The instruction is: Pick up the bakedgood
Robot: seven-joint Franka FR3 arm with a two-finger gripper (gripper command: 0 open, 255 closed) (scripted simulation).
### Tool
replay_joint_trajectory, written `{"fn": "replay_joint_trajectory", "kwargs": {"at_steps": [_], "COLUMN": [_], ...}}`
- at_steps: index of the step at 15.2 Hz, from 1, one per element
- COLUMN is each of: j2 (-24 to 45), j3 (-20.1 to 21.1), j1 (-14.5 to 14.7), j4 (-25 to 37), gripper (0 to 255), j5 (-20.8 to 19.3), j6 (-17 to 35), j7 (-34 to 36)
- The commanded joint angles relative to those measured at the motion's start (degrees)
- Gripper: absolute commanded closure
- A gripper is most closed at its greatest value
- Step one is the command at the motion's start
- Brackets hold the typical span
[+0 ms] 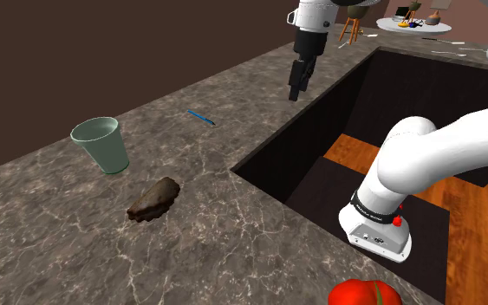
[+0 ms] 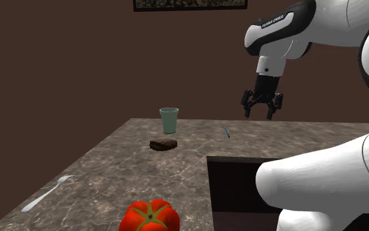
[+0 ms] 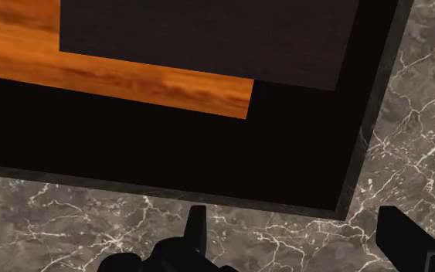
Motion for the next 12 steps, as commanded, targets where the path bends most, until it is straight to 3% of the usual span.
{"fn": "replay_joint_trajectory", "kwargs": {"at_steps": [1,12], "j2": [0.0,18.5], "j3": [0.0,5.1], "j1": [0.0,8.0], "j4": [0.0,4.8], "gripper": [0,0], "j5": [0.0,3.7], "j6": [0.0,16.2], "j7": [0.0,-6.9]}}
